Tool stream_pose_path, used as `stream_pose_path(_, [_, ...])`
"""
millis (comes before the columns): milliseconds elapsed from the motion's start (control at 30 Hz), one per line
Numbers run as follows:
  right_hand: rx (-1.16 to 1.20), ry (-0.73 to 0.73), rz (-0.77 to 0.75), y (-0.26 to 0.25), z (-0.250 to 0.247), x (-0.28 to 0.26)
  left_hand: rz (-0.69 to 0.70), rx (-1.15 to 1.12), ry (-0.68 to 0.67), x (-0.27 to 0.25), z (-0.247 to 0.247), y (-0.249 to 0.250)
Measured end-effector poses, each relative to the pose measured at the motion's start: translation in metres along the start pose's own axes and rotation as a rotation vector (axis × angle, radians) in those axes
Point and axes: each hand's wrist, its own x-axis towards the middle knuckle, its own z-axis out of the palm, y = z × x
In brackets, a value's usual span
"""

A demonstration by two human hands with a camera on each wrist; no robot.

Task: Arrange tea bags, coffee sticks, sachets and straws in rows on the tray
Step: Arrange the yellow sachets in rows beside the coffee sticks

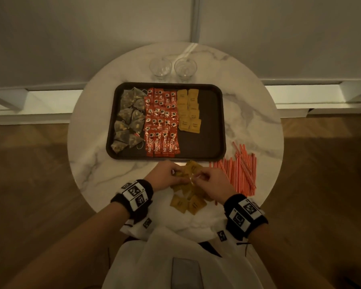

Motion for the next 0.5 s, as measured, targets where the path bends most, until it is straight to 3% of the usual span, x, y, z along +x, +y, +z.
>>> stream_pose_path(67, [0.044, -0.116, -0.036, -0.013, 0.005, 0.000, -0.026, -0.082, -0.010, -0.002, -0.007, 0.002])
stream_pose_path(133, [0.106, -0.138, -0.079, -0.018, 0.007, 0.004, -0.083, -0.232, -0.008, -0.004, -0.011, 0.001])
stream_pose_path(367, [0.365, 0.034, -0.003, -0.016, 0.017, 0.016, -0.237, -0.950, -0.018, -0.016, -0.003, -0.006])
stream_pose_path(500, [0.349, 0.061, 0.053, -0.013, 0.018, 0.028, -0.278, -0.950, 0.046, -0.014, 0.001, -0.012])
